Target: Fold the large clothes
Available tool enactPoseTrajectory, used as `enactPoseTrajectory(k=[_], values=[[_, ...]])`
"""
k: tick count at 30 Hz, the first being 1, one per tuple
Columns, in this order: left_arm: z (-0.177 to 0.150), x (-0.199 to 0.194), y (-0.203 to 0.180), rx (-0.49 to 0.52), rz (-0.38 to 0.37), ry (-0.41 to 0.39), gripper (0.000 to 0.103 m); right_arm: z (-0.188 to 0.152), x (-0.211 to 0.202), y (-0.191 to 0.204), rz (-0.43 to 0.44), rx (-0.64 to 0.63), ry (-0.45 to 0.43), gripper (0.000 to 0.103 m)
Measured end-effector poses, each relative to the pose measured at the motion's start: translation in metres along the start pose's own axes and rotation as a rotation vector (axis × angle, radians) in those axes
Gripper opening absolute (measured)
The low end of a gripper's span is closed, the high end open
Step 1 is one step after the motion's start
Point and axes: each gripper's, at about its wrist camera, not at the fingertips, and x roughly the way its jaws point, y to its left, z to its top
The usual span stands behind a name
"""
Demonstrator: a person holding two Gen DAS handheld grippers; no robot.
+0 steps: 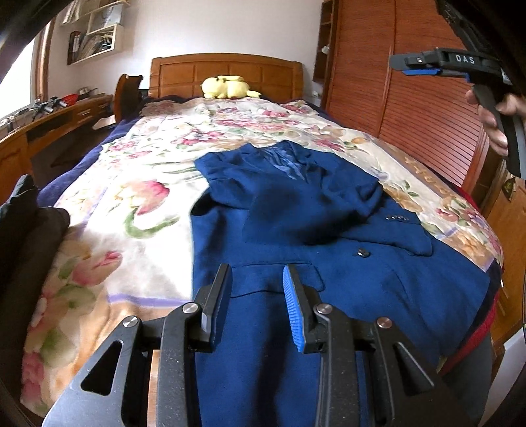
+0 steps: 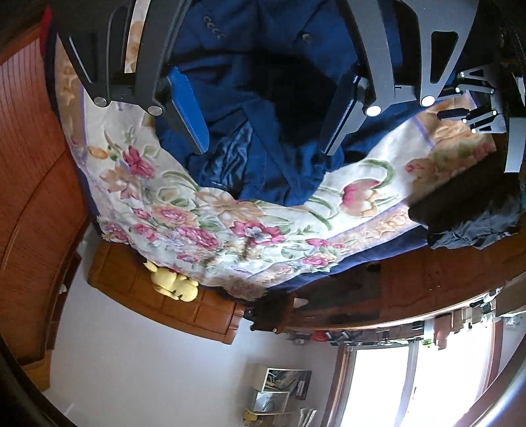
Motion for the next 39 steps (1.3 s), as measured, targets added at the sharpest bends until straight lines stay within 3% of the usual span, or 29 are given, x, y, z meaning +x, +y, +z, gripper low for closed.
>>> enactPoseTrajectory(k=[13, 20, 25, 33, 39], values=[[0.006, 0.022, -0.034, 0.075, -0.078, 0.045, 0.033, -0.069, 0.028, -0.046, -0.016, 0.152, 0.104, 0.072], [0.023, 0.049, -0.043, 0.120, -0.103, 0.087, 0.035, -0.132, 0.086, -0.043, -0.011, 0.242, 0.231, 0.072], [0.040, 0.079, -0.040, 0.152, -0.064, 0.124, 0.038, -0.171, 0.133, -0.037, -0.022, 0.261, 0.325, 0.072], [0.069, 0.124, -0.037, 0.238, -0.010, 0.185, 0.039, -0.159, 0.142, -0.025, -0.057, 0.255, 0.252, 0.074], [0.091, 0.172, -0.021, 0.222, 0.038, 0.258, 0.040, -0.150, 0.142, -0.022, -0.059, 0.267, 0.230, 0.074]])
